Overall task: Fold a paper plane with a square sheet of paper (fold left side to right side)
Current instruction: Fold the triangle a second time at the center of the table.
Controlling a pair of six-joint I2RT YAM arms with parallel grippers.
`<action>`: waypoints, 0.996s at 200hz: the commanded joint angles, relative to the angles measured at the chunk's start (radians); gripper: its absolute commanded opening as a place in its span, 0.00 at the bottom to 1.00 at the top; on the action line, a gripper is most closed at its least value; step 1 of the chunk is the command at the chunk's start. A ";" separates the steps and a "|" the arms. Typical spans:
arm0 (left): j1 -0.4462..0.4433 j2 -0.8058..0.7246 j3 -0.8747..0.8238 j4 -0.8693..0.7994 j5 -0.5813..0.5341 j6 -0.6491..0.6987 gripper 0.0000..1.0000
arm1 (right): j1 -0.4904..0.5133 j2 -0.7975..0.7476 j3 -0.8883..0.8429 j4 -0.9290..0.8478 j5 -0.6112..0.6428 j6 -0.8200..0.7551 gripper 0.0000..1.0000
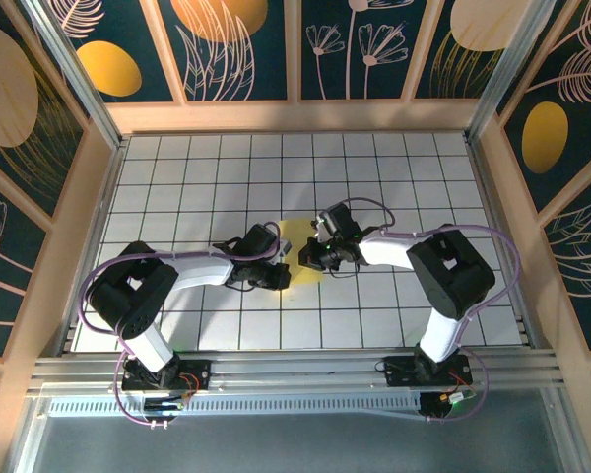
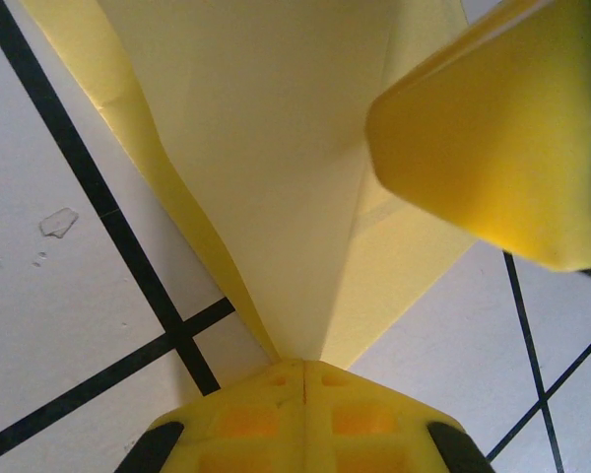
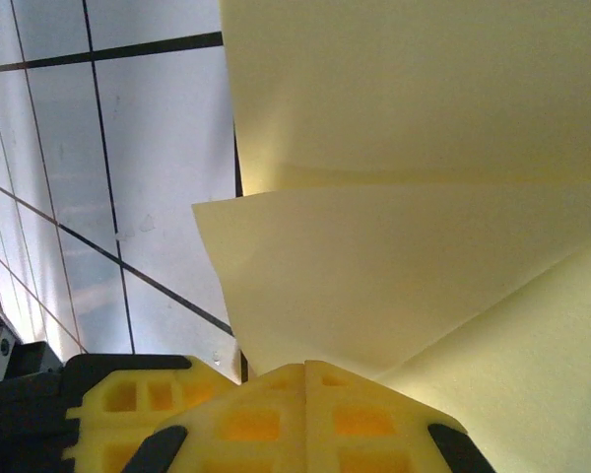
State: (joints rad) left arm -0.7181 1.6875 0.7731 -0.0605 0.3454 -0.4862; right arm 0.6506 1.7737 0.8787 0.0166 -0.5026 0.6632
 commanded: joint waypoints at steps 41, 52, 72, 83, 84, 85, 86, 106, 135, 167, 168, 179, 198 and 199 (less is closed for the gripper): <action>0.005 0.017 -0.018 -0.096 -0.072 -0.018 0.00 | -0.001 0.069 0.012 0.000 0.052 -0.009 0.00; 0.005 0.020 -0.021 -0.097 -0.075 -0.020 0.00 | -0.012 0.074 0.014 -0.008 0.056 -0.016 0.00; 0.005 0.021 -0.027 -0.103 -0.081 -0.020 0.00 | -0.032 0.073 0.015 -0.018 0.065 -0.029 0.00; 0.005 0.020 -0.029 -0.104 -0.082 -0.020 0.00 | -0.044 0.073 0.018 -0.024 0.070 -0.038 0.00; 0.005 0.020 -0.030 -0.104 -0.082 -0.020 0.00 | -0.046 0.072 0.018 -0.024 0.070 -0.038 0.00; 0.006 0.020 -0.031 -0.104 -0.082 -0.020 0.00 | -0.047 0.072 0.018 -0.025 0.070 -0.039 0.00; 0.005 0.020 -0.031 -0.104 -0.082 -0.020 0.00 | -0.049 0.072 0.019 -0.025 0.070 -0.041 0.00; 0.005 0.020 -0.035 -0.101 -0.082 -0.021 0.00 | -0.077 0.075 0.025 -0.029 0.070 -0.055 0.00; 0.006 0.020 -0.037 -0.099 -0.082 -0.020 0.00 | -0.105 0.086 0.038 -0.035 0.070 -0.078 0.00; 0.005 0.017 -0.038 -0.086 -0.071 -0.018 0.00 | -0.183 0.110 0.065 -0.041 0.066 -0.108 0.00; 0.006 0.017 -0.038 -0.084 -0.070 -0.018 0.00 | -0.185 0.111 0.066 -0.042 0.066 -0.109 0.00; 0.006 0.013 -0.037 -0.067 -0.056 -0.024 0.00 | -0.203 0.117 0.080 -0.048 0.064 -0.120 0.00; 0.006 0.001 -0.029 -0.030 -0.031 -0.050 0.00 | -0.227 0.103 0.095 -0.053 0.067 -0.132 0.00; 0.006 0.000 -0.027 -0.027 -0.031 -0.052 0.00 | -0.228 0.100 0.095 -0.052 0.067 -0.132 0.00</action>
State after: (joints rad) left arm -0.7197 1.6875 0.7712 -0.0551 0.3393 -0.5053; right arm 0.4549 1.8660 0.9493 0.0074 -0.4919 0.5747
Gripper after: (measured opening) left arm 0.044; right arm 0.046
